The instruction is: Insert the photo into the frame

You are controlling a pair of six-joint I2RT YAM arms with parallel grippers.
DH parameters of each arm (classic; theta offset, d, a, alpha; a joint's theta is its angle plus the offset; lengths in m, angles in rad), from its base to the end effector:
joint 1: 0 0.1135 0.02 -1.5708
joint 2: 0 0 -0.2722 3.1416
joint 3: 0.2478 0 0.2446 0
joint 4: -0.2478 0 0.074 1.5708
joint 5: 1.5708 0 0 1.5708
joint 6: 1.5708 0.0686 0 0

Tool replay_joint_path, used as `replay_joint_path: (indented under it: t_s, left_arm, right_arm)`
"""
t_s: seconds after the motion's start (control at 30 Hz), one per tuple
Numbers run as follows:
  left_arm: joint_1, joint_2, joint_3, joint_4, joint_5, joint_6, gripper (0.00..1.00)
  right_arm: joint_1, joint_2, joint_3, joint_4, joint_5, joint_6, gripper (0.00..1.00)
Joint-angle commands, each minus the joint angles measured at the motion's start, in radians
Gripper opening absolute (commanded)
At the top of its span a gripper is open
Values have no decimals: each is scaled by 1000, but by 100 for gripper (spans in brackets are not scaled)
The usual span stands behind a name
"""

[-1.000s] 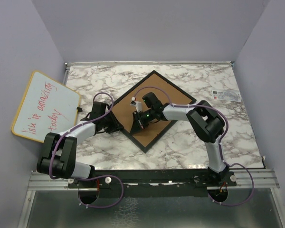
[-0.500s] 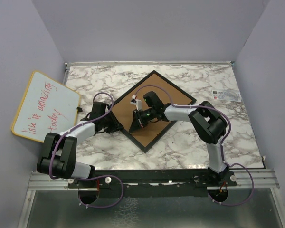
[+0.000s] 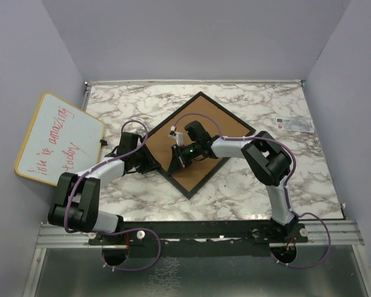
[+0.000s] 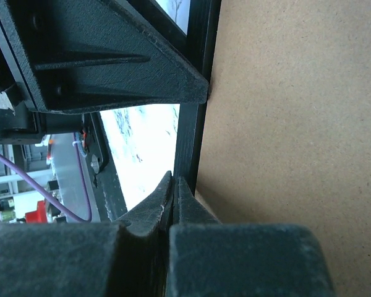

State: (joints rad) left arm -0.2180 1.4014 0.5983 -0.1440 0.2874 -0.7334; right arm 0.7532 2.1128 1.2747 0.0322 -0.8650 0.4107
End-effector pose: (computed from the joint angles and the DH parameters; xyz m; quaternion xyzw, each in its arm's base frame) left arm 0.2532 -0.0760 0.1394 -0.1976 0.9221 -0.2602 0.2075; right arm 0.2894 0.3429 0.1251 -0.2977 0.8034 0.5111 0.0693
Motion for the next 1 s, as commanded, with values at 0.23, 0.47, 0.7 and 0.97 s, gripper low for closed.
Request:
replay_joint_path:
  t_s: [0.23, 0.47, 0.7, 0.97]
  left_arm:
    - [0, 47, -24, -64, -133, 54, 23]
    - [0, 47, -24, -66, -138, 55, 23]
    - [0, 50, -23, -70, -144, 61, 23]
    - [1, 54, -15, -81, -159, 72, 22]
  right_arm:
    - [6, 22, -4, -63, 20, -39, 1]
    - [7, 23, -18, -91, 27, -70, 1]
    - [-2, 25, -37, -132, 76, -93, 1]
    - [-39, 5, -76, -126, 75, -110, 1]
